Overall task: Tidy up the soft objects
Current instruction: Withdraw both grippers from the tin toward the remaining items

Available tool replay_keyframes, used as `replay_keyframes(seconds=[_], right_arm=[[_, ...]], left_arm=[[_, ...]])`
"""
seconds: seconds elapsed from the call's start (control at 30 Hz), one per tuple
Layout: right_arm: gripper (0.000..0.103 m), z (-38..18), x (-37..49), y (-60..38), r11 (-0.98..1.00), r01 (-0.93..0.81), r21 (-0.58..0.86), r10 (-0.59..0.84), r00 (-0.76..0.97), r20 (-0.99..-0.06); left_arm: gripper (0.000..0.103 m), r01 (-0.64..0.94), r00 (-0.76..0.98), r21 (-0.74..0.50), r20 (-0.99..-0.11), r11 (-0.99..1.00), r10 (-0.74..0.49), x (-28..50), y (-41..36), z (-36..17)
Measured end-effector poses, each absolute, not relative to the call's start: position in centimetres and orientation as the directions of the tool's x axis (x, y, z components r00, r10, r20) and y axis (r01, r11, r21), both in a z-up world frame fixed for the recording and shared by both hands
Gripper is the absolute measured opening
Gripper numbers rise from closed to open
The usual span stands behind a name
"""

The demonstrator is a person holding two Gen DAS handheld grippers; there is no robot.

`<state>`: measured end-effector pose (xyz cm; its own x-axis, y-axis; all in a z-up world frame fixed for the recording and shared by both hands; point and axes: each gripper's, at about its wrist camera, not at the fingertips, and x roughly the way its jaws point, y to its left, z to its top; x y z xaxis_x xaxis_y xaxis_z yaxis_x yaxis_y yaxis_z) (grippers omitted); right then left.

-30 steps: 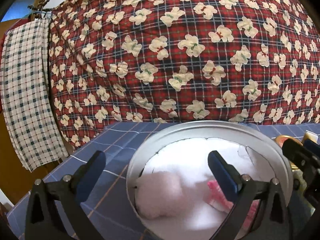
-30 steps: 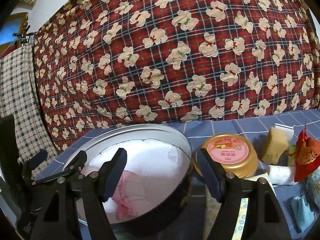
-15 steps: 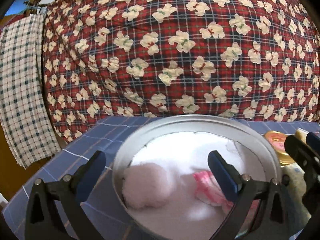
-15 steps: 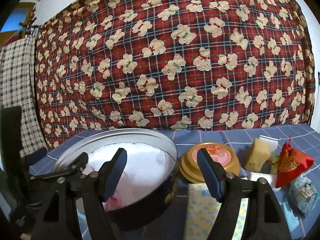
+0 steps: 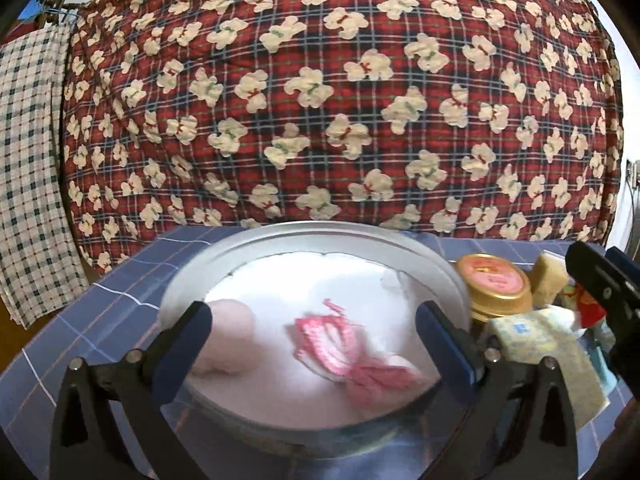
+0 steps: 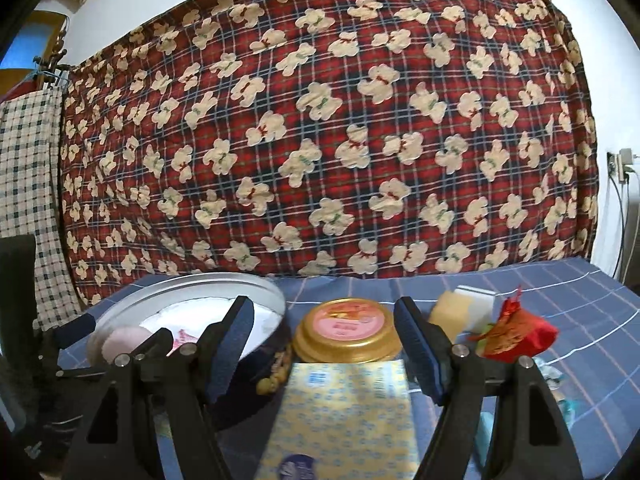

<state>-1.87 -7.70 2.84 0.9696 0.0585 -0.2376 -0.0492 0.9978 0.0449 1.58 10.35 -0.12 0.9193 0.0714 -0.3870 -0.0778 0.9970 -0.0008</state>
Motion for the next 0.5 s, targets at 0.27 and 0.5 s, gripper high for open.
replay_keyframes(seconds=[0.27, 0.5], right_arm=[[0.074, 2.4, -2.5, -10.0, 0.999, -0.02, 0.028, 0.027, 0.968, -0.251], [0.074, 1.9, -2.9, -12.5, 1.0, 0.028, -0.004, -0.028, 0.964, -0.266]], left_arm=[[0.103, -0.051, 0.919, 0.01, -0.391, 0.999, 0.051, 0.9, 8.1, -0.1], [0.103, -0.018, 0.922, -0.015, -0.388, 1.0, 0.011, 0.1, 6.4, -0.1]])
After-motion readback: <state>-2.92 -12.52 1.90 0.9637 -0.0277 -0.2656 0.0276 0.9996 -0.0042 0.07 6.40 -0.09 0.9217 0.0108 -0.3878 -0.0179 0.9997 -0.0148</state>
